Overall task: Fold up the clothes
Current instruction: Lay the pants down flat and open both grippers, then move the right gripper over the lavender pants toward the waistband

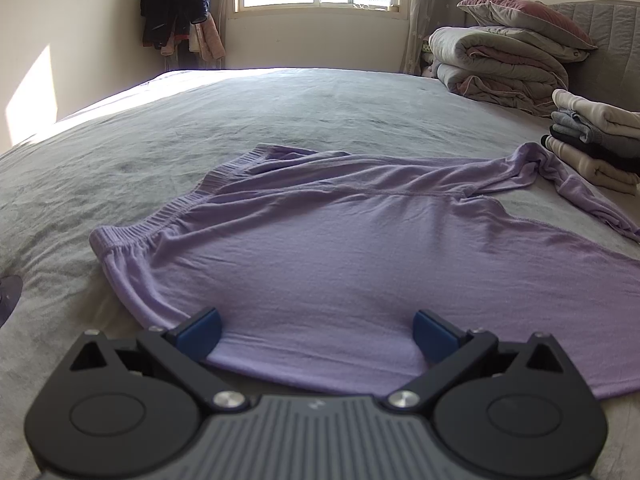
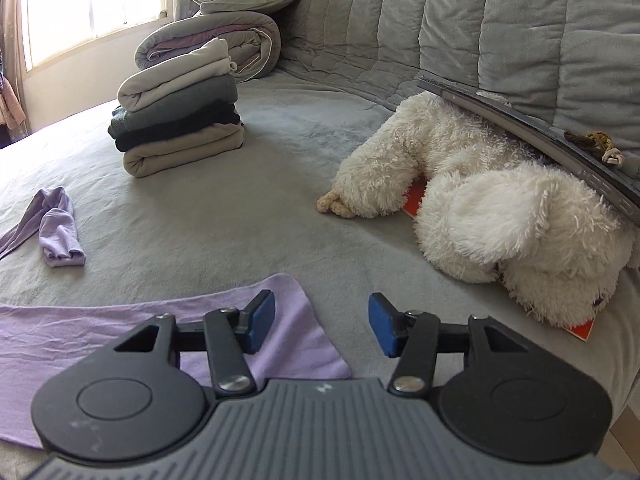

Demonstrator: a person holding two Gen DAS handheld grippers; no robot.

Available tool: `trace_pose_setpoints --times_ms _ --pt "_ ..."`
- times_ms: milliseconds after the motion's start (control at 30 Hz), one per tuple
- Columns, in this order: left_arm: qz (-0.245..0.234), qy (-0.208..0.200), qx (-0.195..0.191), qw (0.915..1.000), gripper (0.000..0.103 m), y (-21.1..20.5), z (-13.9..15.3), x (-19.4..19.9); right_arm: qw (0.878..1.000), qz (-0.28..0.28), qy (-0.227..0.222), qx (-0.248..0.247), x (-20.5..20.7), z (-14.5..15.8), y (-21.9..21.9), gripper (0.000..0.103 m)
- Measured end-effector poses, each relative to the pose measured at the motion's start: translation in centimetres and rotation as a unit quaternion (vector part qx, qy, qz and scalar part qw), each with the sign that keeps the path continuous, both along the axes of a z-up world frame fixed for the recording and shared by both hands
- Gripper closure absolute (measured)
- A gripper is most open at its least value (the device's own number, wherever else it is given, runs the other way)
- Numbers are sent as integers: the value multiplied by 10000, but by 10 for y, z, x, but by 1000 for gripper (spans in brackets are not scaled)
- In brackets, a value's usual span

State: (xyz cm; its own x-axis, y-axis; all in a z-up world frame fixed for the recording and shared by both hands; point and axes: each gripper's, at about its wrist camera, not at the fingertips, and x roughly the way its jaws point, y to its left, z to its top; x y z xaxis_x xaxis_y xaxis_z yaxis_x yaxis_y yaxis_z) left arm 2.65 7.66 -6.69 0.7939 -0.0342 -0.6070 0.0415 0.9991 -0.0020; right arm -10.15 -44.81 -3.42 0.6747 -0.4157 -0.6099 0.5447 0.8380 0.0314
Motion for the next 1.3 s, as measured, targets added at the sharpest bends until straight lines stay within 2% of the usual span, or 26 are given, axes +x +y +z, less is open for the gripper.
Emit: trace_pose_setpoints --times_ms 33,100,200,300,333,400,467,500,600,633,700,733,767,800,1033,1167,1300 --pt "-1 -2 -7 10000 0 0 0 0 10000 -64 49 15 -4 -2 1 57" --pt "-1 -4 -26 10000 0 1 0 0 9997 -196 76 97 -11 -6 0 57" --pt "0 -4 -29 10000 1 1 0 0 9993 -279 129 221 -18 -13 -2 65" --pt "2 -3 -22 10000 0 1 0 0 9997 -56 233 107 -18 -16 5 81" --pt "2 -4 -23 10000 0 1 0 0 9996 18 267 69 -18 -17 7 100" --pt "2 -4 -29 10000 0 1 0 0 9990 53 407 -171 -16 -15 12 103" --pt "3 -4 -35 10000 0 1 0 -1 9980 -188 488 -351 -16 -15 11 103" --pt "3 -3 -32 10000 0 1 0 -1 9979 -233 538 -257 -16 -20 7 103" --pt "4 0 -25 10000 0 1 0 0 9981 -221 471 -342 -17 -18 13 98" --pt "4 1 -19 10000 0 0 0 0 9981 -220 438 -365 -17 -17 15 90" --pt "4 3 -6 10000 0 0 0 0 9987 -206 303 -360 -16 -12 22 83" --pt "4 3 -5 10000 0 0 0 0 9989 -179 227 -368 -15 -9 27 69" --pt "4 2 -5 10000 0 0 0 0 9991 -152 152 -377 -14 -6 31 51" --pt "4 2 -6 10000 0 0 0 -1 9992 -52 101 -373 -10 -4 38 47" --pt "3 1 -7 10000 0 0 0 -1 9955 906 -81 -258 29 3 106 45" --pt "4 2 -23 10000 0 1 0 0 9880 1541 -67 -81 55 -5 156 42" --pt "5 2 -34 10000 0 1 0 0 9837 1793 70 -150 65 -19 179 42"
